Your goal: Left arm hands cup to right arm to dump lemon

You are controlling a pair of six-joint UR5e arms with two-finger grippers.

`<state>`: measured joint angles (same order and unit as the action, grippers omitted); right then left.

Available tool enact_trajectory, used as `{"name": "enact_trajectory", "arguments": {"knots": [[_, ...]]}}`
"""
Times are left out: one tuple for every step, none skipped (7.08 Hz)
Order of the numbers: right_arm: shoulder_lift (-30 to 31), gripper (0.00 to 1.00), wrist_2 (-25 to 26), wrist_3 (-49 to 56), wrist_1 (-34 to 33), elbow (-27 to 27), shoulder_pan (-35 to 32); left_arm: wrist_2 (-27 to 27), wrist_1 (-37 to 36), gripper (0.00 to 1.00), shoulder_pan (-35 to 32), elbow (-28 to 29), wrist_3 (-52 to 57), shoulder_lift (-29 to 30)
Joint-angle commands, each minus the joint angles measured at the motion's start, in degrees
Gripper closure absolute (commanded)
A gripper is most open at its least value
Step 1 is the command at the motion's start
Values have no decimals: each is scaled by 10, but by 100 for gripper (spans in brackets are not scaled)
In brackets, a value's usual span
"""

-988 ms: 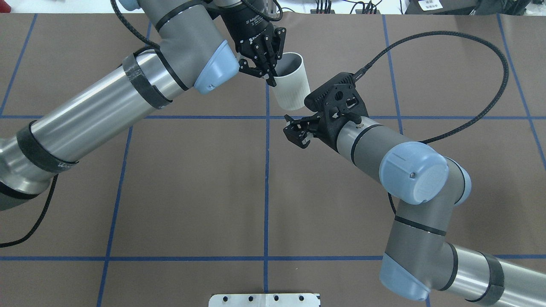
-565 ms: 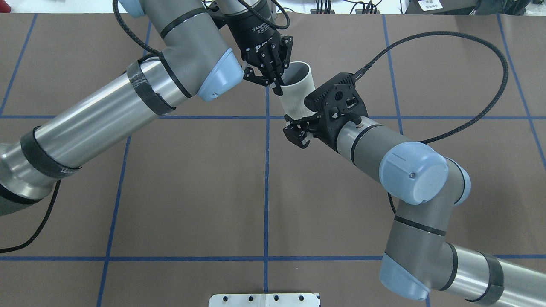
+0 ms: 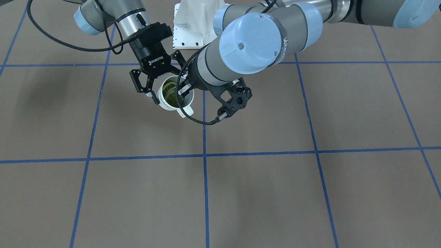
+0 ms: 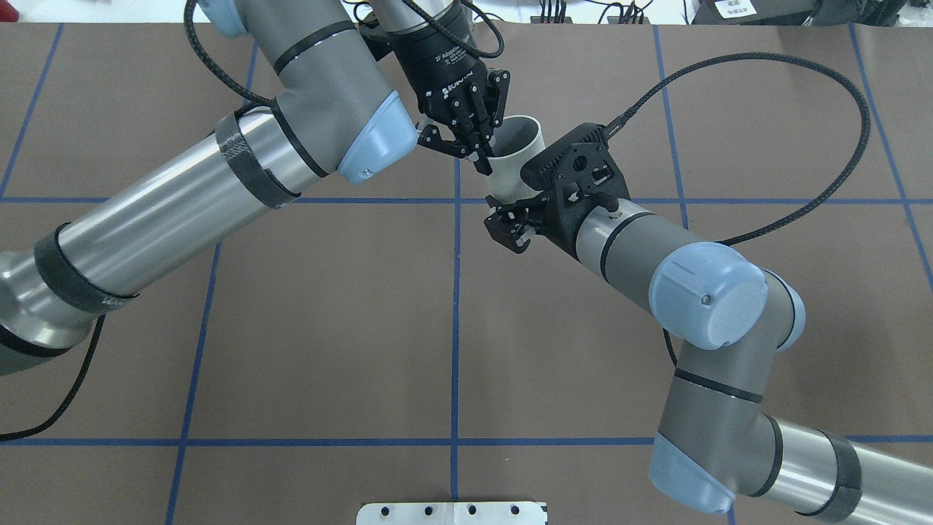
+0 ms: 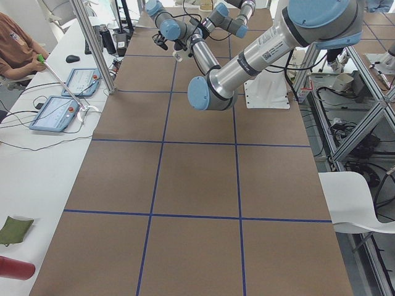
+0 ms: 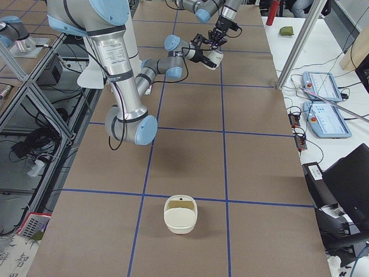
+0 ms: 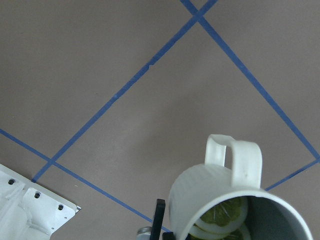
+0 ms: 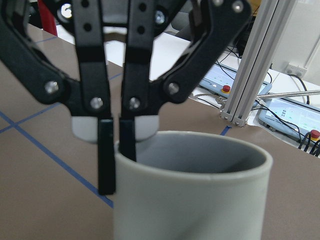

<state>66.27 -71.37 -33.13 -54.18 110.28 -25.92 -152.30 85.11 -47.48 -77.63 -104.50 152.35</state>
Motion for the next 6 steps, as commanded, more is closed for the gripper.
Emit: {"name": "enact_trajectory", "arguments": {"knots": [[1,1,0,0,0,-1,0,0,-1,100,7,-9,0,0],[1,1,0,0,0,-1,0,1,-1,100,7,-9,0,0],[1,1,0,0,0,-1,0,0,-1,100,7,-9,0,0],[1,2,0,0,0,-1,0,0,-1,100,6,-9,0,0],[2,94,-3,-16,-3,4,-1,1,2,100,7,-9,0,-1],[4,100,-3,-22,-3,3,2,4,31,1,6,-10,3,-8]]}}
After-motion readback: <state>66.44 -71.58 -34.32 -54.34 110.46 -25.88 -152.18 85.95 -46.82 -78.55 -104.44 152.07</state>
